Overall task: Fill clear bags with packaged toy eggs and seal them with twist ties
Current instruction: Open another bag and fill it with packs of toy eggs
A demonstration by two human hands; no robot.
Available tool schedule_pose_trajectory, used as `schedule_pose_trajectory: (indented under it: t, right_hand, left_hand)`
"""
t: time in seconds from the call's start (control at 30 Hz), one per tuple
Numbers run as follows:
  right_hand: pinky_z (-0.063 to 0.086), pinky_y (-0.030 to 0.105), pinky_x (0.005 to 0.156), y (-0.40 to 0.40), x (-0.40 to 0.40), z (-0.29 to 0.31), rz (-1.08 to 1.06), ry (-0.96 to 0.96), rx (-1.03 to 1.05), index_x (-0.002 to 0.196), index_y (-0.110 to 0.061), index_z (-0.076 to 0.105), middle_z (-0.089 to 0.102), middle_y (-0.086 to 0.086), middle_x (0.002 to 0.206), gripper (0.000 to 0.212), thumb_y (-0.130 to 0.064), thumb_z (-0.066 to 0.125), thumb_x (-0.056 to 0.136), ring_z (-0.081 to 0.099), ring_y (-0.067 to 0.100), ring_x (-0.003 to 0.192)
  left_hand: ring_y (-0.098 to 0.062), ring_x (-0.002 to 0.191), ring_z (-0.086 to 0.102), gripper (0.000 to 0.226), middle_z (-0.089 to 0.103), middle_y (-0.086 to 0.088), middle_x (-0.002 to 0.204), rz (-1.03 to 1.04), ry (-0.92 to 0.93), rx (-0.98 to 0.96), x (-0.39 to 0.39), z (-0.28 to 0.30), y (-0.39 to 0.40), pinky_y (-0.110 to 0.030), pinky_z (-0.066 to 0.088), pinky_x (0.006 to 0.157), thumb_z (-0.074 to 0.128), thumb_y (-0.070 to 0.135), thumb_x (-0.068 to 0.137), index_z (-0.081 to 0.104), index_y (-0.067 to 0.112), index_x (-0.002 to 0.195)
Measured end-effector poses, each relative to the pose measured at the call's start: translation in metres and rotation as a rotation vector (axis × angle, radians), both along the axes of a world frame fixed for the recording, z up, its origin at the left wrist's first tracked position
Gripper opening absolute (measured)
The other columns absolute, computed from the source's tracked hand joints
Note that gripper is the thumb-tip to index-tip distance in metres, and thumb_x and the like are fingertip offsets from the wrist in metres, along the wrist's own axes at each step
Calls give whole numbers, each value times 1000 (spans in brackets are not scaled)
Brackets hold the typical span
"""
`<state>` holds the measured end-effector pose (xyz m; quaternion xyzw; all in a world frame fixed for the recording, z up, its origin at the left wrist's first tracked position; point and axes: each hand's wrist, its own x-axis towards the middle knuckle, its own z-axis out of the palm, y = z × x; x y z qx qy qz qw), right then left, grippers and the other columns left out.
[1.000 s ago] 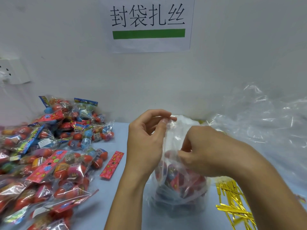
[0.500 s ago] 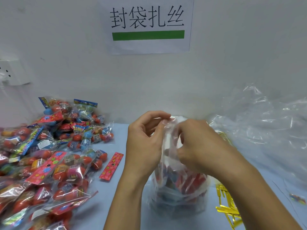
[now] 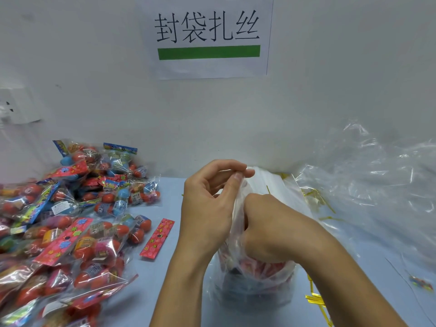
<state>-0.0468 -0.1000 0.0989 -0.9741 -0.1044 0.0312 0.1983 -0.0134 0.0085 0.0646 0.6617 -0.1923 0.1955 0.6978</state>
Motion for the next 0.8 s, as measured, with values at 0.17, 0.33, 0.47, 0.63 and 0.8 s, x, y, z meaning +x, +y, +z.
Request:
schedule_pose_trajectory:
  t: [0.17, 0.33, 0.47, 0.63, 0.8]
  right_hand:
    - [26, 11, 32, -4, 4, 1, -10, 95, 127, 44, -19, 51, 47, -9, 39, 38, -7, 55, 80, 43, 6, 36]
    - [23, 11, 30, -4, 4, -2, 2, 127, 85, 47, -18, 42, 43, -6, 36, 39, -4, 55, 82, 42, 9, 38]
    - [27, 14, 34, -6, 5, -1, 4, 43, 87, 56, -16, 43, 44, -5, 46, 35, -16, 53, 89, 40, 11, 45]
    - [52, 28, 55, -26, -3, 24, 70, -93, 147, 70, -21, 70, 69, -4, 62, 30, -24, 52, 94, 58, 6, 50]
    - [55, 20, 88, -54, -14, 42, 79, -152, 178, 101, -39, 76, 72, -32, 87, 20, -43, 61, 89, 66, -16, 85]
  left_hand:
    - [-15, 95, 74, 14, 78, 3, 89, 4, 1, -24, 1, 0, 2, -42, 59, 90, 61, 1, 95, 71, 11, 95]
    - [-17, 95, 74, 16, 78, 4, 90, 2, 16, -10, 0, -1, 0, -42, 58, 90, 62, 2, 95, 72, 14, 94]
    - [-16, 93, 74, 15, 78, 3, 90, 17, 3, -41, 1, -1, 2, -33, 60, 85, 61, 3, 95, 71, 14, 94]
    - [-14, 88, 74, 15, 78, 0, 88, 91, 29, -167, 3, -1, 5, -25, 59, 72, 60, 3, 96, 69, 13, 92]
    - [-18, 87, 75, 16, 78, 4, 89, 162, 62, -211, 4, -2, 7, -28, 61, 70, 59, 6, 97, 69, 17, 92]
